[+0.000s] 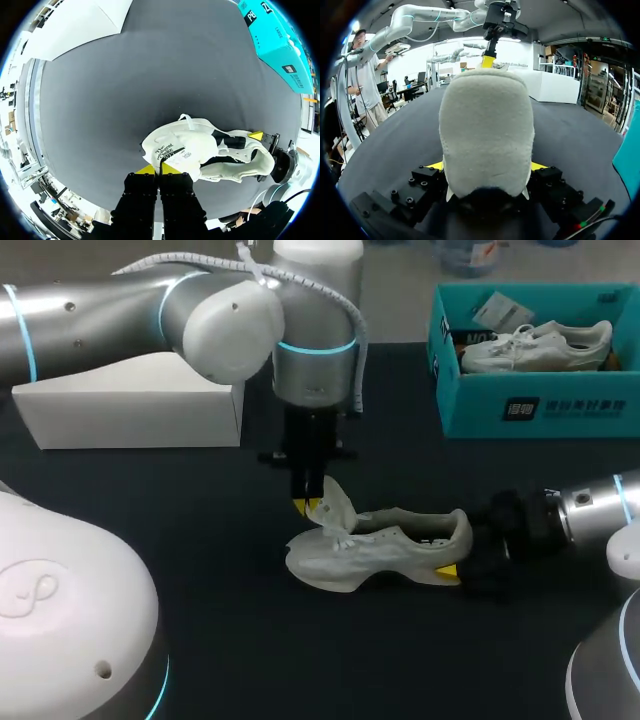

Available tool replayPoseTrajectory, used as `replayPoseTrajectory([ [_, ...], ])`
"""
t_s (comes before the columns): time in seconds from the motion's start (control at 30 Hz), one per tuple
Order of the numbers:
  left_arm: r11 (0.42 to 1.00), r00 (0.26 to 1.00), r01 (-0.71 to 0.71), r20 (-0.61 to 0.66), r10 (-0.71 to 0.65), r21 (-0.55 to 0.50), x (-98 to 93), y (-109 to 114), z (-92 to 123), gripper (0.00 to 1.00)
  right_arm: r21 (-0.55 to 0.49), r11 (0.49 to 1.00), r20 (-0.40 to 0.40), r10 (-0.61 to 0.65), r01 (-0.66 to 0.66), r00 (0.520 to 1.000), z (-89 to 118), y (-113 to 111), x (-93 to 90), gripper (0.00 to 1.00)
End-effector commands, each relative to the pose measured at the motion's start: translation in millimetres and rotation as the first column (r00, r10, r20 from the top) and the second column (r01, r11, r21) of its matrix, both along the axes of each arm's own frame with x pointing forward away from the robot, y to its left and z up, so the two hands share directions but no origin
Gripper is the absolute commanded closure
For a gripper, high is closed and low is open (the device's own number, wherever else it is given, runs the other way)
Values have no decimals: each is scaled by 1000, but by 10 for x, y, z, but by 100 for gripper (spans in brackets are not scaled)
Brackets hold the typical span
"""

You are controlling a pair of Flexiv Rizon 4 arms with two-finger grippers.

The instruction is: Take the shoe out of the shoebox, open the shoe tongue, remove and reinsert the insole, then place the shoe into the shoebox

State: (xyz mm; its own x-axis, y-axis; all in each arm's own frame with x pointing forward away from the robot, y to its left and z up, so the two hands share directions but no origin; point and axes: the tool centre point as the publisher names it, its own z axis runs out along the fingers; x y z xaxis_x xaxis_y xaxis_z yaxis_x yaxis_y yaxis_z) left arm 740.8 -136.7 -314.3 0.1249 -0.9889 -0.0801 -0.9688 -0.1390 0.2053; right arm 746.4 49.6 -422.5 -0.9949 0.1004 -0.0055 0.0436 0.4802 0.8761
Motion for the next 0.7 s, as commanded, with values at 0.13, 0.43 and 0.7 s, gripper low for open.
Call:
replayPoseTrajectory([
  [0.13, 974, 994, -103, 16, 109, -203, -69, 291, -252, 100, -7, 1000, -1, -2, 2, 1000, -18, -8, -3, 100],
  [0.43, 960, 987, -157, -15, 158, -233, -135, 257, -582, 100, -7, 1000, -1, -2, 2, 1000, -18, -8, -3, 100],
  [0.7, 947, 983, -182, -31, 180, -265, -174, 201, -627, 19, -7, 1000, -1, -2, 2, 1000, -18, -8, -3, 100],
])
